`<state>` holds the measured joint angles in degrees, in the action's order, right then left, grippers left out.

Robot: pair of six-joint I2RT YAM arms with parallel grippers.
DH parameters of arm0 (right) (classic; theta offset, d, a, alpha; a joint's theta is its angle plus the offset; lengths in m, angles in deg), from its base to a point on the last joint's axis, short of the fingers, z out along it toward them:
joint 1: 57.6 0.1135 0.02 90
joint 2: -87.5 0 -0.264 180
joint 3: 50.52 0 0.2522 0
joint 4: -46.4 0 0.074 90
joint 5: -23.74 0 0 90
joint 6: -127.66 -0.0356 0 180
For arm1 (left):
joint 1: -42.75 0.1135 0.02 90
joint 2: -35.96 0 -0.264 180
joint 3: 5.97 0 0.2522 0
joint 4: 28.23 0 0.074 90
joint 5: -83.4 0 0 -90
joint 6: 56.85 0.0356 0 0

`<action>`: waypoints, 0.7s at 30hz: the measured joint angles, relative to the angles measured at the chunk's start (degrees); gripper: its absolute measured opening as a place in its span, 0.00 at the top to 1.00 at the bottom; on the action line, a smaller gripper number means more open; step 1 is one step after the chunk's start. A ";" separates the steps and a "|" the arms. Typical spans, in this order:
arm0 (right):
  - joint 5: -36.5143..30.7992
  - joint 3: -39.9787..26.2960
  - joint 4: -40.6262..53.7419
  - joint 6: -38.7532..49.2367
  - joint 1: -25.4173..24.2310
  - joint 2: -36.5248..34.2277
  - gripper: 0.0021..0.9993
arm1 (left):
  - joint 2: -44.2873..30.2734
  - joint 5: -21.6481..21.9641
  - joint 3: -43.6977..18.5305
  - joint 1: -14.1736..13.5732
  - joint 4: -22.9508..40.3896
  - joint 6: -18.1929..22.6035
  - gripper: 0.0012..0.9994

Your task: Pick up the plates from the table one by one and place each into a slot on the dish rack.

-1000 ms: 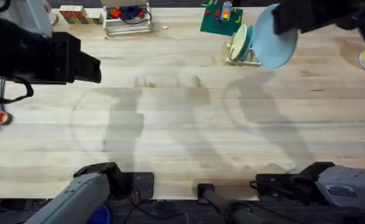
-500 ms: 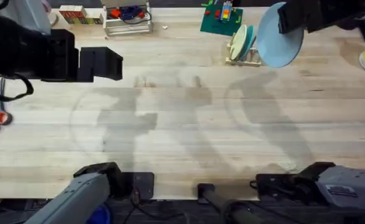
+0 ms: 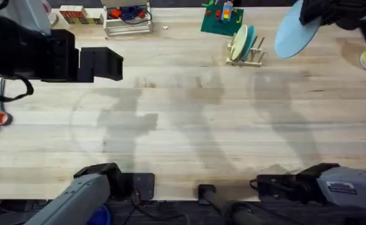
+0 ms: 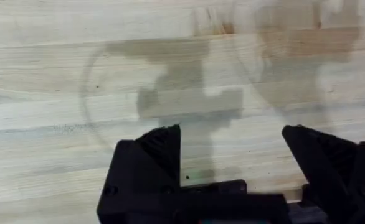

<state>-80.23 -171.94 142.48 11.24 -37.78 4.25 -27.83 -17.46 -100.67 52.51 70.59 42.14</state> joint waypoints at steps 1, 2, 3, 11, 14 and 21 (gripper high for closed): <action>0.01 0.00 -0.04 -0.53 -0.55 -0.46 0.97 | 0.00 0.00 0.00 0.00 0.00 0.00 0.01; 0.01 0.00 -0.17 -1.16 -1.17 -1.09 0.97 | 0.00 0.00 0.00 0.00 0.00 0.00 0.00; 0.01 0.00 -0.48 -1.82 -1.71 -1.74 0.97 | 0.00 0.00 0.00 0.00 0.00 0.00 0.00; -0.01 0.00 -6.67 -4.01 -4.85 -7.12 0.97 | 0.00 0.00 0.00 0.00 0.00 0.02 0.00; -0.01 0.00 -9.10 -3.77 -5.54 -9.05 0.97 | 0.00 0.00 0.00 0.00 0.00 0.00 0.00; 0.01 0.00 -10.47 -1.59 -8.30 -13.38 0.97 | 0.00 0.00 0.00 0.00 0.00 0.00 0.00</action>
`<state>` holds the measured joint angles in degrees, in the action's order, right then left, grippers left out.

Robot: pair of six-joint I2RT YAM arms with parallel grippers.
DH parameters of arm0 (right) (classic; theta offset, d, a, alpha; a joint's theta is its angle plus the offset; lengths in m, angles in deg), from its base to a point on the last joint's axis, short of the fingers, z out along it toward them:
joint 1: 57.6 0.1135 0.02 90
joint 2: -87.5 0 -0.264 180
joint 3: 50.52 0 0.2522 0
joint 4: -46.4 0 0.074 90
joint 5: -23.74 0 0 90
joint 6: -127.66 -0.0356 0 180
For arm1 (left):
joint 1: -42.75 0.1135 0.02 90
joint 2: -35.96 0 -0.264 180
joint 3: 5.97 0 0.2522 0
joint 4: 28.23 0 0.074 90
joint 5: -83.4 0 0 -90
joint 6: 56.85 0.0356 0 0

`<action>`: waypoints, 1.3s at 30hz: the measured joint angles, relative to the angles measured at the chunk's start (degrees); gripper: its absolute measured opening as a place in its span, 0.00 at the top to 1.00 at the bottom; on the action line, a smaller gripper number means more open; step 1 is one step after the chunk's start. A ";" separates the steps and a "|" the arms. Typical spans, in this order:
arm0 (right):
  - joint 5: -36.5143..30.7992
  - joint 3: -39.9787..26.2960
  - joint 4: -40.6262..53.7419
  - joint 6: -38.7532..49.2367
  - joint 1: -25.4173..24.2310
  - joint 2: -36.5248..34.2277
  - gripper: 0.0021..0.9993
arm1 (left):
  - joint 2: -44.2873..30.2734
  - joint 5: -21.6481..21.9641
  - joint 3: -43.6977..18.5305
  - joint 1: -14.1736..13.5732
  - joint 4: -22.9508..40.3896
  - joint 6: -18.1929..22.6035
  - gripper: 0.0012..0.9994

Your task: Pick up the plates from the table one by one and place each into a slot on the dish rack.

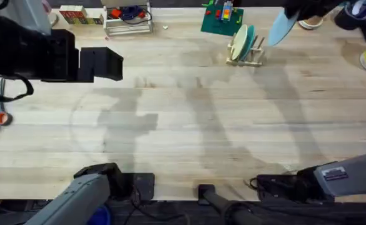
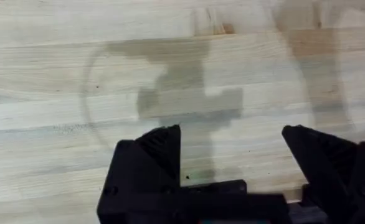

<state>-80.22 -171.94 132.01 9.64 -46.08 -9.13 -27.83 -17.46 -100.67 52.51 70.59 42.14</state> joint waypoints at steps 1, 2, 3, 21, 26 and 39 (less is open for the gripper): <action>0.02 0.00 -0.05 0.38 -0.54 -0.62 0.97 | 0.00 0.00 0.00 0.00 0.00 0.00 0.00; 0.04 0.00 -0.20 0.87 -0.98 -1.14 0.97 | 0.00 0.00 0.00 0.00 0.00 0.00 0.00; 0.16 0.00 -0.66 1.54 -1.42 -1.72 0.97 | 0.00 0.00 0.00 0.00 0.00 0.00 0.00; 3.28 0.00 -9.64 8.16 -2.94 -12.01 0.97 | 0.00 0.00 0.00 0.00 0.00 0.00 0.00; 3.28 0.00 -11.96 8.62 -2.92 -14.38 0.97 | 0.00 0.00 0.00 0.00 0.00 0.00 0.00; 3.32 0.00 -12.02 8.79 -2.92 -15.62 0.97 | 0.00 0.02 0.00 0.00 0.90 0.00 0.00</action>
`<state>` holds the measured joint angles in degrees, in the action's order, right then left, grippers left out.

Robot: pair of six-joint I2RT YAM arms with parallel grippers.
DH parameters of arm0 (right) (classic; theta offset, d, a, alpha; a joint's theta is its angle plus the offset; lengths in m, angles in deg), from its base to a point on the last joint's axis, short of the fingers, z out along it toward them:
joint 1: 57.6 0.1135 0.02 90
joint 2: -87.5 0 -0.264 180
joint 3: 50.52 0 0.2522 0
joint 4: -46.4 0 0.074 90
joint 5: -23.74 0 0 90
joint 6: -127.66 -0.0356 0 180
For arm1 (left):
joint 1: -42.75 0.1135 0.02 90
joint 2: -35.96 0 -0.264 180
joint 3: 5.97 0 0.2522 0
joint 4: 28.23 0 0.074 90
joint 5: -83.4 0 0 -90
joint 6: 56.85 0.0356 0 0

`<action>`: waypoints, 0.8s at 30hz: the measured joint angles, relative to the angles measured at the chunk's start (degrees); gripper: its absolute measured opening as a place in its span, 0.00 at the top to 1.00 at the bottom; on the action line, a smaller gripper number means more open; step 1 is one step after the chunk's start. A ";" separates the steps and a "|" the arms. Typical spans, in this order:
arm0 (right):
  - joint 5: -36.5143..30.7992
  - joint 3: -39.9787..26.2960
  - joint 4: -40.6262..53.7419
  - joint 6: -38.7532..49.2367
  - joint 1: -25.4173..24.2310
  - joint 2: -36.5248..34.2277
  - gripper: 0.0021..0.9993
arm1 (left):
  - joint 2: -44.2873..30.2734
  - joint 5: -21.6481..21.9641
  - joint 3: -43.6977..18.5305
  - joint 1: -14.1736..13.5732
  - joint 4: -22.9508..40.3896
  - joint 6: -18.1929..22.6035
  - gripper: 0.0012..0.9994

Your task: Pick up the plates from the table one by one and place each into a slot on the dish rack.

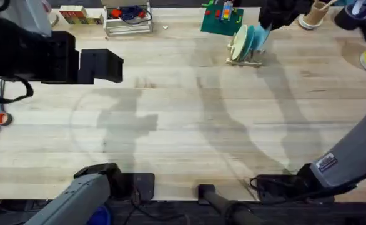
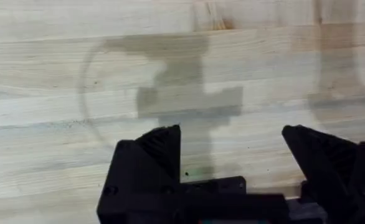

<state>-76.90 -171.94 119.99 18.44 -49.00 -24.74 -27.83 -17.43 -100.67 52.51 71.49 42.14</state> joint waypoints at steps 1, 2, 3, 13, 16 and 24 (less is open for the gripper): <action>0.00 0.00 0.00 0.01 0.00 0.00 0.97 | 0.00 0.00 0.00 0.00 0.00 0.00 0.00; 0.00 0.00 0.00 0.00 0.00 0.00 0.97 | 0.00 0.00 0.00 0.00 0.00 0.00 0.00; 0.00 0.00 0.00 0.00 0.00 -0.02 0.97 | 0.00 0.00 0.00 0.00 0.00 0.00 0.00; 1.39 0.00 -0.04 0.00 0.00 0.00 0.97 | 0.00 0.00 0.00 0.00 0.00 0.00 0.00; 1.66 0.00 -0.09 0.01 0.00 0.00 0.86 | 0.00 0.00 0.00 0.00 0.00 0.00 0.00; 1.86 0.00 -0.09 0.20 0.00 0.00 0.69 | 0.00 0.00 0.00 0.00 0.00 0.00 0.00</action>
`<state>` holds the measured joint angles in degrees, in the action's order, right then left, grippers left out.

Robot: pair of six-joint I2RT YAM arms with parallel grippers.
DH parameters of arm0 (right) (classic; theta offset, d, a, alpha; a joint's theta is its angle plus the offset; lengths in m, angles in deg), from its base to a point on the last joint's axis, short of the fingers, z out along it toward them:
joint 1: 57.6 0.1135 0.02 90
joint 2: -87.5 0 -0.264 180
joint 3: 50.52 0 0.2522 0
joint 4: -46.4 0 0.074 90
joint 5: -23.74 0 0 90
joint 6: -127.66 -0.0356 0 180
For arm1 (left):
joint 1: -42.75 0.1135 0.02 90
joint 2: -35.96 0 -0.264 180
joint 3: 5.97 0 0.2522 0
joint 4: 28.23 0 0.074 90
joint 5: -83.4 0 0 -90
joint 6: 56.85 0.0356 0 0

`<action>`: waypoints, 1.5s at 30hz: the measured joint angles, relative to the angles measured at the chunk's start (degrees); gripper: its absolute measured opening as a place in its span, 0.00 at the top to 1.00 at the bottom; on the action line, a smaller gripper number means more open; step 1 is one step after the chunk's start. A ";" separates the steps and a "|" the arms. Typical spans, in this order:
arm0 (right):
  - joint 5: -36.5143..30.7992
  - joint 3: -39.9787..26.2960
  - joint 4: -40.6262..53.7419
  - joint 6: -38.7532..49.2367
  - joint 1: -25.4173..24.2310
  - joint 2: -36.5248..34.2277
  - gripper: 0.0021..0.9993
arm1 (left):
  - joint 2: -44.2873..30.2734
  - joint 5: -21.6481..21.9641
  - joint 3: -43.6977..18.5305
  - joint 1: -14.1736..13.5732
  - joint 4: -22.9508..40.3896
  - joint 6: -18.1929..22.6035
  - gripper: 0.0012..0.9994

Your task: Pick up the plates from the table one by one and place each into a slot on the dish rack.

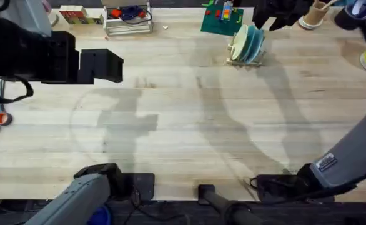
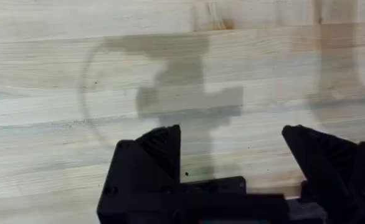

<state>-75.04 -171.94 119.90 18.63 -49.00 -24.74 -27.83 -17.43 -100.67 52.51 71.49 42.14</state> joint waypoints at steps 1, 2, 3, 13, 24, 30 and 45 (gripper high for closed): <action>0.02 0.00 0.01 0.00 0.00 0.00 0.68 | -0.02 0.00 0.00 0.00 0.00 0.00 0.00; 0.02 0.00 -0.01 0.00 0.00 0.00 0.68 | 0.00 0.00 0.00 0.00 0.00 0.00 0.00; 0.02 0.00 -0.02 0.00 0.00 0.00 0.68 | 0.00 0.00 0.00 0.00 0.00 0.00 0.00; 0.02 0.00 0.05 0.00 0.00 0.00 0.65 | 0.00 0.00 0.00 0.00 0.00 0.00 0.00; 0.07 0.00 0.75 0.22 0.00 0.11 0.11 | 0.00 0.00 0.00 0.00 0.00 0.00 0.00; 0.22 0.00 6.53 0.72 0.00 2.60 0.01 | 0.00 0.00 0.00 0.00 -0.05 0.00 0.00; 0.25 -0.11 20.81 3.45 3.55 13.05 0.01 | 0.00 0.00 0.00 0.00 -1.33 0.00 0.00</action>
<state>-74.78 -172.05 140.70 22.09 -45.45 -11.70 -27.83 -17.43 -100.67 52.51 70.15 42.14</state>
